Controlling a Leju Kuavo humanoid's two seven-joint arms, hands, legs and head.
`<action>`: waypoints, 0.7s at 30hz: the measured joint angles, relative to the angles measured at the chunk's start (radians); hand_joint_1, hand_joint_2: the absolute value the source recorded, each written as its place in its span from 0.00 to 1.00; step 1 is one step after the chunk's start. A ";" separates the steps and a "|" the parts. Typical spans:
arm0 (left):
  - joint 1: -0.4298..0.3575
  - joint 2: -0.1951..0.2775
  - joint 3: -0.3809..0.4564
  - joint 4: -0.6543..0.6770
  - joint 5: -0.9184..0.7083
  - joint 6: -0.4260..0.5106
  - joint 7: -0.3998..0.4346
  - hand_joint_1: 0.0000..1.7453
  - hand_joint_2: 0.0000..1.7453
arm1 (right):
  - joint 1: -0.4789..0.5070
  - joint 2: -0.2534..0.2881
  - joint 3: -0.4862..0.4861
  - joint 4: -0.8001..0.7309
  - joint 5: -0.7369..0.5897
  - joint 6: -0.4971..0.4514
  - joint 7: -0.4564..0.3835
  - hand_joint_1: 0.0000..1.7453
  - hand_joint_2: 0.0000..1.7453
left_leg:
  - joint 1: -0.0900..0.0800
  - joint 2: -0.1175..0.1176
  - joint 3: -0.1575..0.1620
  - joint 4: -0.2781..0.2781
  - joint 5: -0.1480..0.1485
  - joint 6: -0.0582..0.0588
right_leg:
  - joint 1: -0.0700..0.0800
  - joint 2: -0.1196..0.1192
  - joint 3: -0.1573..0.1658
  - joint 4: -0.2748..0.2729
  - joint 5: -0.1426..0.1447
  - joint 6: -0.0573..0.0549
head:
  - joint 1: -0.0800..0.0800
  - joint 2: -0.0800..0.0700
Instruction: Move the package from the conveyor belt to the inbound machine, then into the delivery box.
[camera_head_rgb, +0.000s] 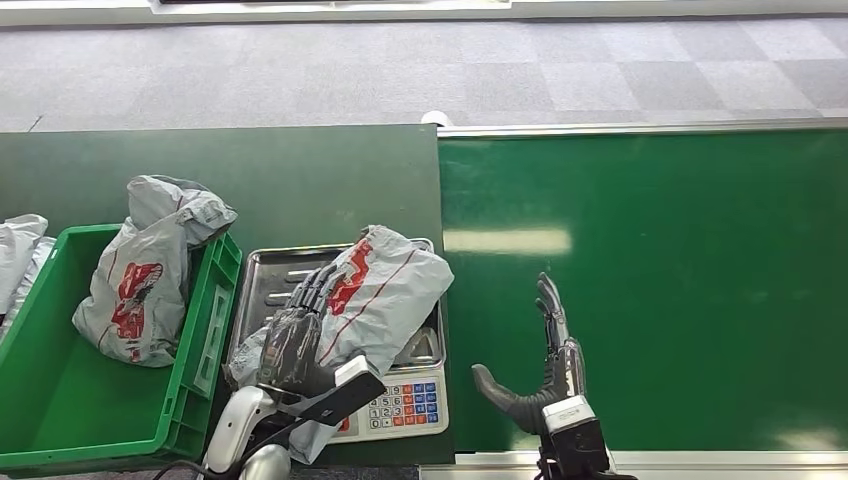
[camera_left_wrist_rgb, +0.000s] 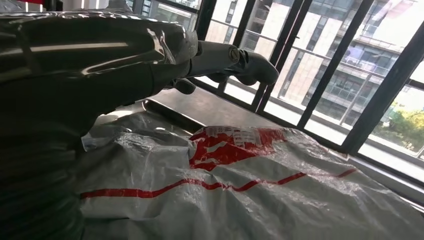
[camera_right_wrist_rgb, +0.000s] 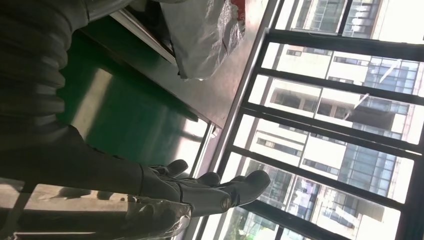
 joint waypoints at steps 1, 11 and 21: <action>-0.001 0.000 0.000 0.008 -0.006 -0.006 0.006 0.00 1.00 | 0.000 0.000 0.000 0.000 0.003 0.000 0.002 0.00 1.00 | 0.000 0.000 0.000 0.000 0.000 0.000 | 0.000 0.000 0.000 0.000 0.000 0.000 | 0.000 0.000; -0.006 -0.001 0.000 0.049 -0.020 -0.051 0.029 0.91 1.00 | 0.000 0.003 0.000 -0.005 0.014 0.000 0.011 0.00 1.00 | 0.000 0.000 0.000 0.000 0.000 0.000 | 0.000 0.000 0.001 0.000 0.000 0.000 | 0.000 0.000; -0.005 -0.001 0.008 0.054 0.061 -0.022 0.001 1.00 1.00 | 0.000 0.007 0.000 -0.005 0.016 -0.001 0.013 0.00 1.00 | 0.000 0.000 0.000 0.000 0.000 0.000 | 0.000 0.000 0.000 0.000 0.000 0.000 | 0.000 0.000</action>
